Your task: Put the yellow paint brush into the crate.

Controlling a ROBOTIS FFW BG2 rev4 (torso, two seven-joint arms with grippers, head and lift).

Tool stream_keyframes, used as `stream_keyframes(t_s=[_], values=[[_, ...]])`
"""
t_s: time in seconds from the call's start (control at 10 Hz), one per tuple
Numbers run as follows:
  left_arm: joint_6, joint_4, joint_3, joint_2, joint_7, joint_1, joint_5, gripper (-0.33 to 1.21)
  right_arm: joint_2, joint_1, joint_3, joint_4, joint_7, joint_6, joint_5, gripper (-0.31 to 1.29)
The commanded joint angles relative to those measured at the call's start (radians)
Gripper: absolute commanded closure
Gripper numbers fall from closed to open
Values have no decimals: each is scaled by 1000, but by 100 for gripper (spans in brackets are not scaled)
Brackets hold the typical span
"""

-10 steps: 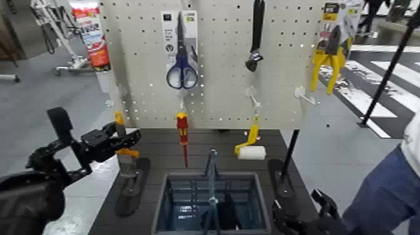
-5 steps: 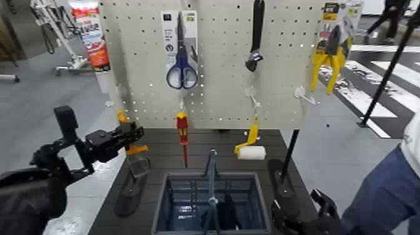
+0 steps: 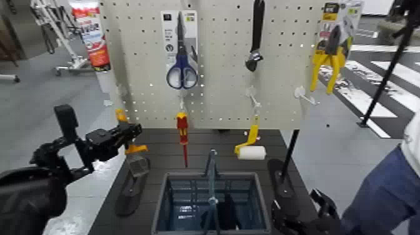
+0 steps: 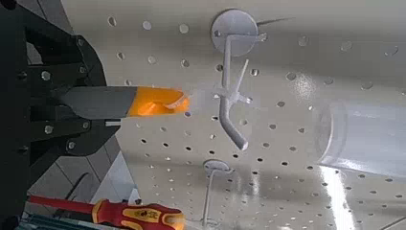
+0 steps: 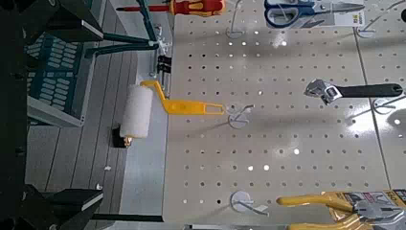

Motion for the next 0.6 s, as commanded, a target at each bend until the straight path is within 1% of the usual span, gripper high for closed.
stream_keyframes(t_s=[0.1, 0.4, 0.6], values=[[-2, -1, 3, 0, 0, -1, 0, 111, 0, -2, 0, 0, 1, 2, 0, 15], [-7, -9, 7, -5, 2, 1, 0, 111, 0, -2, -2, 0, 6, 5, 0, 15], [7, -75, 33, -23, 2, 33, 0, 111, -2, 5, -8, -2, 6, 3, -2, 15]])
